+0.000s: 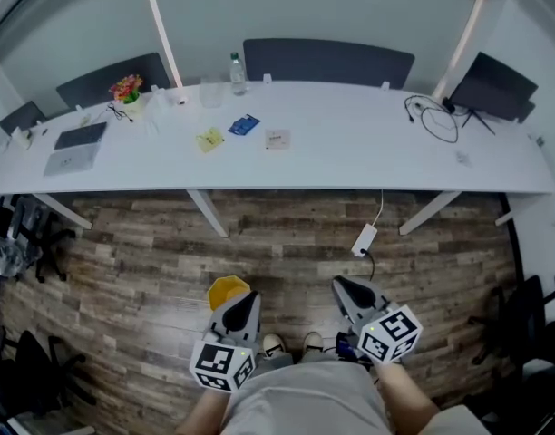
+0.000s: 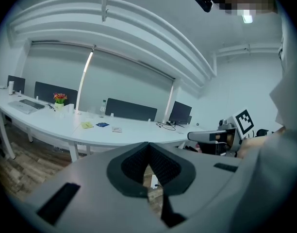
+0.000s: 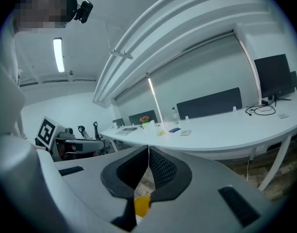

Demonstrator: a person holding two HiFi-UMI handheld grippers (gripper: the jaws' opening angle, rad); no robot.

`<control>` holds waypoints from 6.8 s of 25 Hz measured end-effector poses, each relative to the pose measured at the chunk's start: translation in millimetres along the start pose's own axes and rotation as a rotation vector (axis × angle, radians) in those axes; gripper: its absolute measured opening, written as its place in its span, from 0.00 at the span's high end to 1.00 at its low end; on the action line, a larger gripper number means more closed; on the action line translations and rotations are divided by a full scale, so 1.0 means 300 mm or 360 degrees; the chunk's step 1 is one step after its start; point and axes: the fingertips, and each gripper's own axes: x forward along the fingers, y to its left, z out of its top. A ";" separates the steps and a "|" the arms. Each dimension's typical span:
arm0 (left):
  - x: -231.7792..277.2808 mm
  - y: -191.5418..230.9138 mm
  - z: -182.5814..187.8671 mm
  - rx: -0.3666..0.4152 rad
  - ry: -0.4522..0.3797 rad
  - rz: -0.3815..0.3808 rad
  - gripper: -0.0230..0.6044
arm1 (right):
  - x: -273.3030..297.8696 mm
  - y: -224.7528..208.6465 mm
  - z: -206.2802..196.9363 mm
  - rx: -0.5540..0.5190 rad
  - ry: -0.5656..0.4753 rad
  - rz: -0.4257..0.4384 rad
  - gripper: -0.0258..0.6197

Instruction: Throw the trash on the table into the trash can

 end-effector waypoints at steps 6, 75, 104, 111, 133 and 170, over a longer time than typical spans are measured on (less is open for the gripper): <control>0.001 0.092 0.017 0.0000 0.0010 -0.0042 0.96 | 0.080 0.020 0.056 -0.0107 -0.0021 -0.0062 0.91; 1.194 1.021 0.282 -0.0366 0.0318 0.0232 0.96 | 1.766 -1.100 -0.070 -0.0377 0.1143 -0.0144 0.58; 1.123 0.771 0.381 -0.0243 0.0107 0.0309 0.96 | 1.350 -0.929 0.248 -0.0304 0.0730 0.0168 0.85; 0.978 0.719 0.397 -0.0198 0.0017 0.0466 0.96 | 1.295 -0.805 0.239 -0.0363 0.0703 0.0348 0.85; -0.014 0.599 0.092 -0.0404 -0.0217 0.1174 0.96 | 1.072 0.083 -0.019 -0.0720 0.0798 0.1088 0.85; -0.226 0.923 -0.956 -0.0900 -0.0120 0.1745 0.96 | 1.322 0.353 -1.496 -0.1315 0.1505 0.1772 0.85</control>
